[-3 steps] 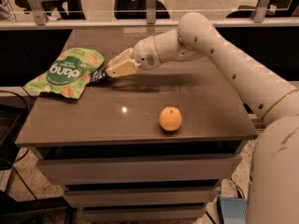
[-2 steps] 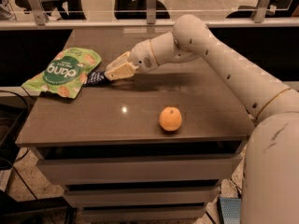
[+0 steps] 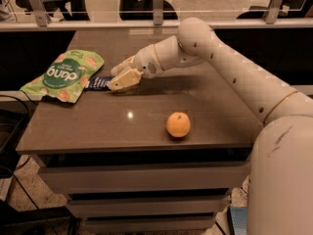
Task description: Move rxbar blueberry near green rice chip bag
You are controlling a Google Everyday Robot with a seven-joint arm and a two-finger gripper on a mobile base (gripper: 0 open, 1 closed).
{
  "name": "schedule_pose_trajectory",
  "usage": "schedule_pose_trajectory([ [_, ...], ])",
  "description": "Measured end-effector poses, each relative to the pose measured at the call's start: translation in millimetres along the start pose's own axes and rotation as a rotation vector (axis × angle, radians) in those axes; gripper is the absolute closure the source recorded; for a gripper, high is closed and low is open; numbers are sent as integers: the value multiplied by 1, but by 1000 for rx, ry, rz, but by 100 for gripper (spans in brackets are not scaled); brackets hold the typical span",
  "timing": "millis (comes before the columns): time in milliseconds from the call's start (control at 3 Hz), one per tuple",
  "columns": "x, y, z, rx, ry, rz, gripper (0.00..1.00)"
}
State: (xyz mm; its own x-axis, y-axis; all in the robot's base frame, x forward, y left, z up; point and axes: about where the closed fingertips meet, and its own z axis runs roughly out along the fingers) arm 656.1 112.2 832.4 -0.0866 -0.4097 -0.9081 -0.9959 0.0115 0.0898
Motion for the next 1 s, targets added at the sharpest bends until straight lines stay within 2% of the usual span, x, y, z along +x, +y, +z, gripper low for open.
schedule_pose_trajectory([
  [333,2,0,1,-2,5,4,0],
  [667,2,0,1,-2,5,4,0],
  [1000,9,-18,-38,73,31,-12,0],
])
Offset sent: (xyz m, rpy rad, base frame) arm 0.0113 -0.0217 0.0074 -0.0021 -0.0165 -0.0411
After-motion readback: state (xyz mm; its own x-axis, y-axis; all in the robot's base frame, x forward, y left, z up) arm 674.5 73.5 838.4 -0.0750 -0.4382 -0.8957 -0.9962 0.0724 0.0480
